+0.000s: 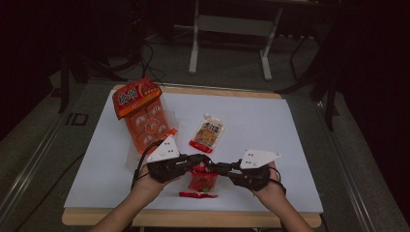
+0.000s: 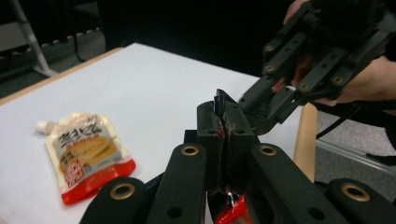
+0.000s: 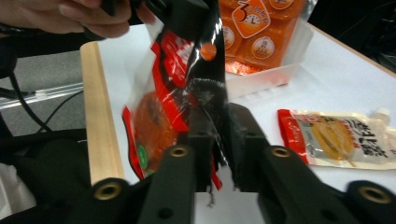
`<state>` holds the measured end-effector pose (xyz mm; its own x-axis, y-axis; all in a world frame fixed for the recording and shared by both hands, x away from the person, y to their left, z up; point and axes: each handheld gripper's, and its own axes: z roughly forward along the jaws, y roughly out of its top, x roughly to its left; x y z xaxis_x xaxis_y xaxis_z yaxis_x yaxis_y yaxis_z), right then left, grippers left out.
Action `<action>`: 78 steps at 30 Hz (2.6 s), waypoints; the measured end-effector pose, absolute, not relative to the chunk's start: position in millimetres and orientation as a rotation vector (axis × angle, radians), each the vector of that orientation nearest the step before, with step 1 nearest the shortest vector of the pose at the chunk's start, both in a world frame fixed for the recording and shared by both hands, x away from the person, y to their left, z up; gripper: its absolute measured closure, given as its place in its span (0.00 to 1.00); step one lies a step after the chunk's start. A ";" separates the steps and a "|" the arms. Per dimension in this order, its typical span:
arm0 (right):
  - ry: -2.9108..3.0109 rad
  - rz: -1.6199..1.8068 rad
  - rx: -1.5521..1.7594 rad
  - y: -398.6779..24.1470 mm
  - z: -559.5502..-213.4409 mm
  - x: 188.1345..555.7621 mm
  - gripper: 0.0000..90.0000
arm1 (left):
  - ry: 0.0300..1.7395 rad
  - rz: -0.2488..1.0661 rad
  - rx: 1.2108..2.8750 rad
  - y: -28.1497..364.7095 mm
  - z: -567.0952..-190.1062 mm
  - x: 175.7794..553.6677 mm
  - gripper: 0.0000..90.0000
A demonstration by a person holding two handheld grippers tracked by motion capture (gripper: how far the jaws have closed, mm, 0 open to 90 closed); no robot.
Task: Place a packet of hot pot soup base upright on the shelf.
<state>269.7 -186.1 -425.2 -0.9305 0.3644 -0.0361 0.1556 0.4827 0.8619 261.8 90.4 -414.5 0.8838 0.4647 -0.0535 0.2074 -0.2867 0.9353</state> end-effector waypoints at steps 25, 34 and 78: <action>2.400 1.610 0.620 -222.6 -424.0 279.3 0.14 | 0.485 0.469 1.792 145.7 -375.1 270.0 0.98; 2.318 1.622 0.650 -232.6 -423.1 283.4 0.16 | 0.506 0.526 1.757 177.7 -378.6 282.2 0.98; 2.349 1.652 0.724 -234.5 -434.3 290.9 0.17 | 0.501 0.559 1.707 217.5 -392.2 293.0 0.97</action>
